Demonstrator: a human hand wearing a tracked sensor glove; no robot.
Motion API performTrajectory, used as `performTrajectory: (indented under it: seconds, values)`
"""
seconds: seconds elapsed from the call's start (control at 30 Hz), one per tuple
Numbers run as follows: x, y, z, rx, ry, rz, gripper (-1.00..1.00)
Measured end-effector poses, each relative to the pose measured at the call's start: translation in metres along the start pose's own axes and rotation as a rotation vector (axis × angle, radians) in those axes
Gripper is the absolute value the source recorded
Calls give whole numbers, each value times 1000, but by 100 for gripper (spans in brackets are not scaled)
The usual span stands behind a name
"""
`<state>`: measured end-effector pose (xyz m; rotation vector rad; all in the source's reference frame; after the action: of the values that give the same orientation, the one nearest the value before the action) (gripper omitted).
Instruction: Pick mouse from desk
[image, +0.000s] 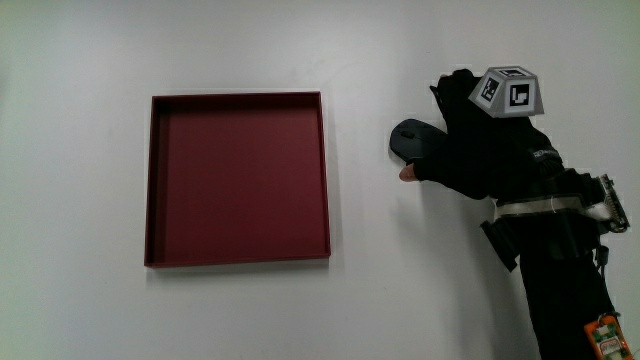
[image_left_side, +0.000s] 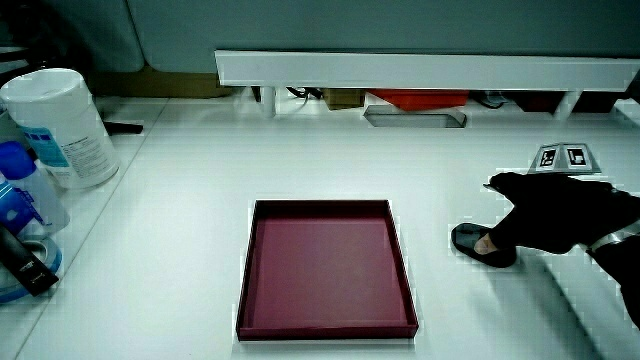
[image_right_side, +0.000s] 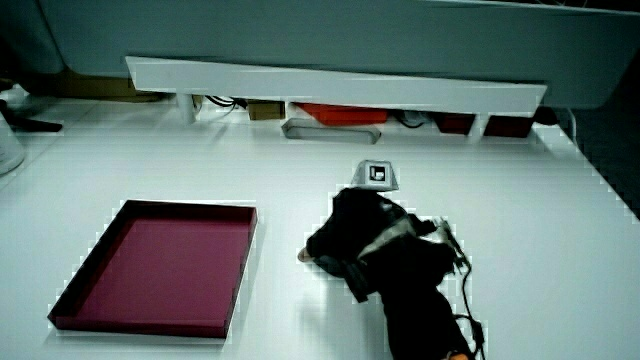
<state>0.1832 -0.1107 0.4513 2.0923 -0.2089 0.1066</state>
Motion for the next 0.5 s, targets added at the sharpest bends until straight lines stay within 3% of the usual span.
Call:
performTrajectory:
  seconds: [0.5]
  values:
    - [16, 42, -23, -102, -29, -131, 0]
